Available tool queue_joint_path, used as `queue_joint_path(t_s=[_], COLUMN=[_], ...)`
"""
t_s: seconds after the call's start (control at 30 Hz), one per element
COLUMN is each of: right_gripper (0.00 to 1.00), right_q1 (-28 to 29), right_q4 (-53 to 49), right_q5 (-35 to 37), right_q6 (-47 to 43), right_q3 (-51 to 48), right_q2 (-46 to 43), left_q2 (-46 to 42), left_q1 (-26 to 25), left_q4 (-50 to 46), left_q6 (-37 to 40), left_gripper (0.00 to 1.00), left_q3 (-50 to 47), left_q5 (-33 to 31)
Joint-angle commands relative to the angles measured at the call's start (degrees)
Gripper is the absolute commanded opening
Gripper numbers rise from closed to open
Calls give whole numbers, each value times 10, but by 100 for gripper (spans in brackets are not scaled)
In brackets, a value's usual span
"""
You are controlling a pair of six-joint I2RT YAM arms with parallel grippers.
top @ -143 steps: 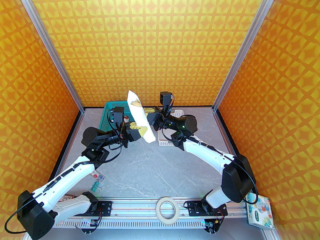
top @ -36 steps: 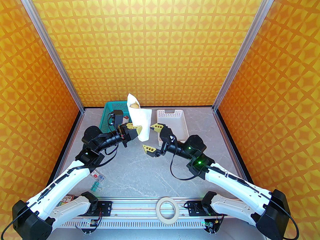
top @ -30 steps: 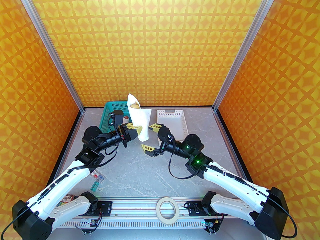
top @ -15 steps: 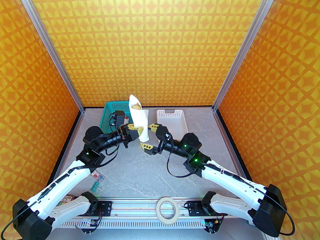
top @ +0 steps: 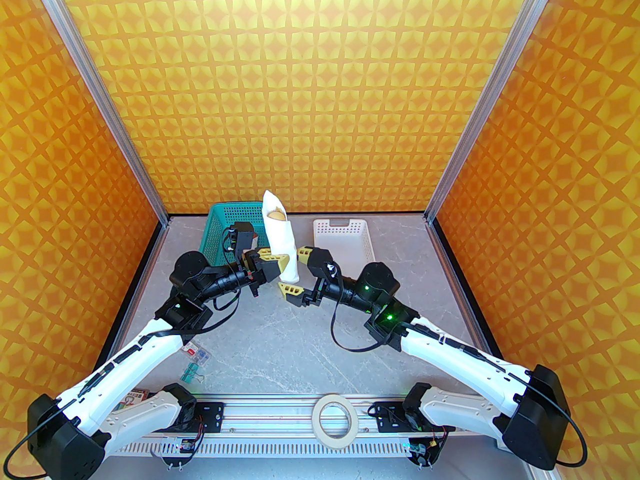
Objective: Place the utensils on the paper napkin and roll it up
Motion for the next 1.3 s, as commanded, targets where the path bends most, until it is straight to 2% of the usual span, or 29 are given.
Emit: queue_joint_path(t_s=[0.0,0.67,0.97,1.27], right_gripper=[74,60,46,38], right_q1=[4,4,-8,-20], right_q4=[-5,63,76,77], right_q5=[-10,-70,-111,-153], right_q6=[14,81,105,131], right_q3=[15,19,25,40], right_q2=[8,41,41,60], left_q2=[5,14,14,40], left_q1=[-4,-15,-15,-15], left_q4=[-2,36,39,35], left_q6=[8,-12,-13,-13], left_gripper=[0,0,0,0], left_q3=[20,17,18,28], left_q5=[6,20,35,64])
